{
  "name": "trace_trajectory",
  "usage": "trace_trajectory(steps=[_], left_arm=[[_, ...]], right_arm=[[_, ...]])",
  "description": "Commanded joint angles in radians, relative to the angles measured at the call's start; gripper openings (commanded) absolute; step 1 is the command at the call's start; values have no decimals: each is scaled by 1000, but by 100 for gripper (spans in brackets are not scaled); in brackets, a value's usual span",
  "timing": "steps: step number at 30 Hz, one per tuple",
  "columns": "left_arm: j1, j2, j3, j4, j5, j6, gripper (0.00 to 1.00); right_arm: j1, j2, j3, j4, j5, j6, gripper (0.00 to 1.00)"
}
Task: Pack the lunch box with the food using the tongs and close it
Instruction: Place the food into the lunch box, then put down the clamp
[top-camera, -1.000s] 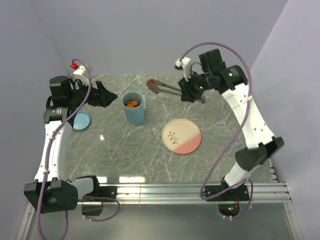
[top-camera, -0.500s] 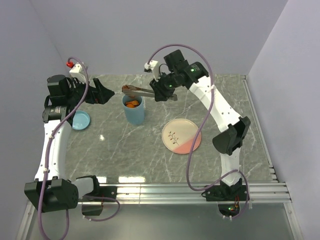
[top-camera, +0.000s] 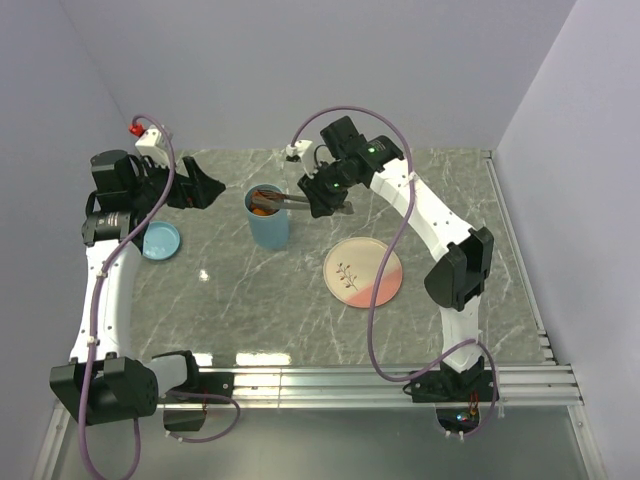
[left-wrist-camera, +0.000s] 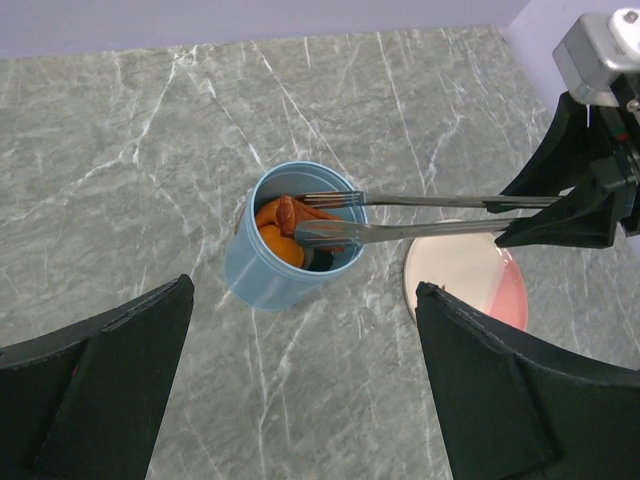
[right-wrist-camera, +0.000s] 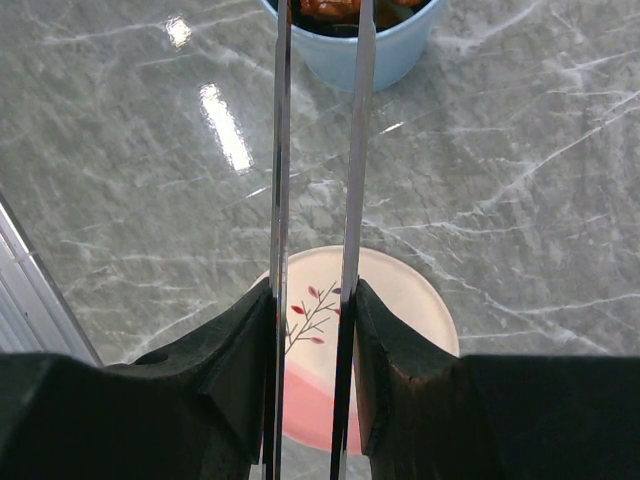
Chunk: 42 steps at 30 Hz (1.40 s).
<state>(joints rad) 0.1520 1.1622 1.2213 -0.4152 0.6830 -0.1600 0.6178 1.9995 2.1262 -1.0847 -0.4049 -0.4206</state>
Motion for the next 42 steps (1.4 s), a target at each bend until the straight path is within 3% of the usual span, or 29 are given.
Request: trace_trajectory(steps=[1,7,16,23,27,30,33,37,42], left_arm=[[8,-6,52,-14,0,31,99],[9,-1,72,-33,-2,45,99],[40,14,90,-72,-5,31,99],[165,68,132,-279,-27,148,99],[291,111,156,-399,9,260,97],[333,151,159,-479,-22,382,95],[354,204,184,-554,-43,566,95],[357,286,236,-692,-91,897,93],[357,350,224,-697,-145,1120,91]], right_arm=[[7,-44,15,65,-5,14,38],[8,-68,44,71,-14,39,55],[11,-149,61,77,-14,31,54],[7,-195,38,108,-14,39,54],[7,-203,44,106,-5,36,54],[8,-208,40,97,1,31,60],[8,-214,23,95,9,29,65],[8,-220,0,83,-21,28,81],[2,-237,-31,107,-38,57,82]])
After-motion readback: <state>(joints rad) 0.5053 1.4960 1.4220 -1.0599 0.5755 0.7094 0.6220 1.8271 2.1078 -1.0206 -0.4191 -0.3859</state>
